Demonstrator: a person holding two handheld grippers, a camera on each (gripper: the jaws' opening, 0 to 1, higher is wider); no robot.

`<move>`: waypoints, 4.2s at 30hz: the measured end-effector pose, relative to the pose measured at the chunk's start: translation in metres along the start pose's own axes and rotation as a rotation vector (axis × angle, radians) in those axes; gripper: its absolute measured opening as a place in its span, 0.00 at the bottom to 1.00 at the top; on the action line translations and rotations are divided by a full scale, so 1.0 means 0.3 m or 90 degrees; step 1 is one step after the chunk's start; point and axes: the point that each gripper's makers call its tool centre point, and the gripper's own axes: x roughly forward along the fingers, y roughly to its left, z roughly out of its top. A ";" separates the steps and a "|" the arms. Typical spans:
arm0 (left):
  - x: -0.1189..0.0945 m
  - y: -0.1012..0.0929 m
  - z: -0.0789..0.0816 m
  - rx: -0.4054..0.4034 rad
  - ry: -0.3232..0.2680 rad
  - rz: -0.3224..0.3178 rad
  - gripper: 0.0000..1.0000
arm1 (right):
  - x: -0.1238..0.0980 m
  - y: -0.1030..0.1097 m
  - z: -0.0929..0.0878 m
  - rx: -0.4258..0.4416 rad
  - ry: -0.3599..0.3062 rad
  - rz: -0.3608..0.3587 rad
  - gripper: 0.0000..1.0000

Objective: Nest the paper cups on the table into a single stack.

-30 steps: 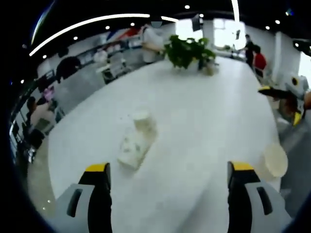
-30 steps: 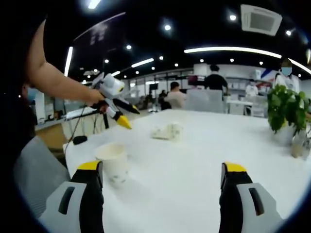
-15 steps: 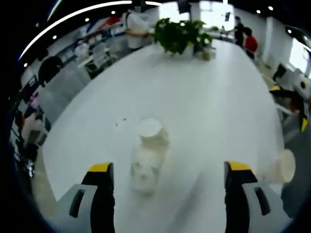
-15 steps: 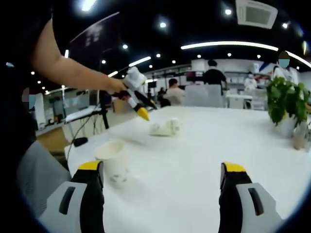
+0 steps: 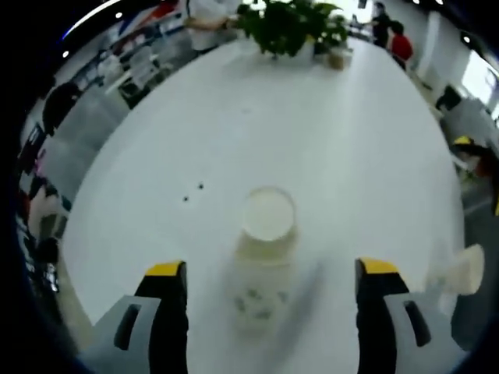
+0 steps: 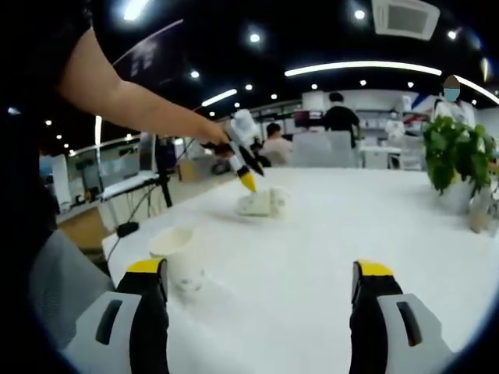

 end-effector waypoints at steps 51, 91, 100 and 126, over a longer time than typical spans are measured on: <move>-0.055 0.040 -0.066 -0.249 -0.341 0.212 0.37 | -0.013 -0.012 -0.005 -0.011 0.002 -0.014 0.93; -0.528 -0.143 0.230 -0.218 -0.694 0.141 0.33 | -0.006 0.011 -0.005 -0.052 0.005 -0.004 0.98; -0.532 -0.284 0.229 -0.173 -0.687 0.122 0.35 | -0.004 0.028 -0.005 -0.063 0.004 0.006 1.00; -0.625 -0.571 0.180 -0.165 -0.714 0.116 0.35 | 0.006 0.048 0.019 -0.087 -0.007 0.020 1.00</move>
